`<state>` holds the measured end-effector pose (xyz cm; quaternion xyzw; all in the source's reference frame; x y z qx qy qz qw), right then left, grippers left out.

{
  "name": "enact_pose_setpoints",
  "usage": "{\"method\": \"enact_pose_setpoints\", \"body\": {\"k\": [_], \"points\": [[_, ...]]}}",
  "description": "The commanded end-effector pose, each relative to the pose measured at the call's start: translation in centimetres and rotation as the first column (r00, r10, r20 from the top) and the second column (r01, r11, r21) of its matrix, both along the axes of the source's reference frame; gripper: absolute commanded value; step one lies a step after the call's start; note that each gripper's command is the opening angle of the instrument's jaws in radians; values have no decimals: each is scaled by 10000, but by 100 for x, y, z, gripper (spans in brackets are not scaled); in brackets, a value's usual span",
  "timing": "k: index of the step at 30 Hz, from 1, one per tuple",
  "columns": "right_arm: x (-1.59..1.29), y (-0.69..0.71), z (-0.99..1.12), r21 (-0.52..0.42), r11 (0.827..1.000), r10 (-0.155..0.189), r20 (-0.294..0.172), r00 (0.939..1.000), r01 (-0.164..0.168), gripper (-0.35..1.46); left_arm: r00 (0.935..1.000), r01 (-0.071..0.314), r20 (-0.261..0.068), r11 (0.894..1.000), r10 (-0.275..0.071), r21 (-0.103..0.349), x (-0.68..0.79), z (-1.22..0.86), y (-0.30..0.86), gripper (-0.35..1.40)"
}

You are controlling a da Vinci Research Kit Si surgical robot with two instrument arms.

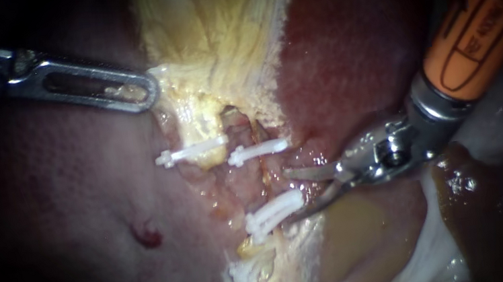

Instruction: Go to the cutting position right tube

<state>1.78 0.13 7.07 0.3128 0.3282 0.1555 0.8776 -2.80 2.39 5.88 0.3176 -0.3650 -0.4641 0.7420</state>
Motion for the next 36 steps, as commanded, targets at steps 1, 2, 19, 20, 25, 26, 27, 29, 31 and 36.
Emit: {"method": "enact_pose_setpoints", "body": {"k": [1, 2, 19, 20, 25, 26, 27, 29, 31, 36], "points": [[3, 1, 1, 55, 10000, 36, 19, 10000, -36, 137, 10000, 1, -5, 10000, -1, -4, 0, 0, 0, -35], [5, 2, 2, 75, 10000, 24, 14, 10000, -24, 137, 10000, 2, -5, 10000, -2, -4, 0, 0, 0, -35], [33, 5, 16, 739, 9972, 26, -1772, 9842, 107, 132, 10000, -17, 7, 10000, 17, 7, 0, 1, 0, -35], [34, 4, 17, 766, 9969, -30, -1936, 9811, 181, 134, 10000, -17, 7, 10000, 17, 6, 0, 1, 0, -35], [36, 2, 18, 903, 9933, -413, -3088, 9502, 725, 132, 10000, -17, 6, 10000, 17, 6, 0, 1, 0, -35], [36, 2, 18, 921, 9923, -480, -3260, 9441, 822, 132, 10000, -17, 7, 10000, 17, 6, 0, 1, 0, -35], [36, 2, 18, 940, 9914, -532, -3423, 9381, 905, 131, 10000, -17, 7, 10000, 17, 6, 0, 1, 0, -35], [37, 3, 18, 970, 9888, -700, -3684, 9270, 1132, 131, 10000, -18, 7, 10000, 18, 6, 0, 1, 0, -35], [38, 2, 18, 825, 9885, -847, -3923, 9159, 1268, 131, 10000, -20, 9, 10000, 20, 6, 0, 1, 0, -35], [44, 4, 20, 685, 9888, -928, -4111, 9069, 1323, 131, 10000, -22, 9, 10000, 22, 5, 0, 2, 0, -35]]}}
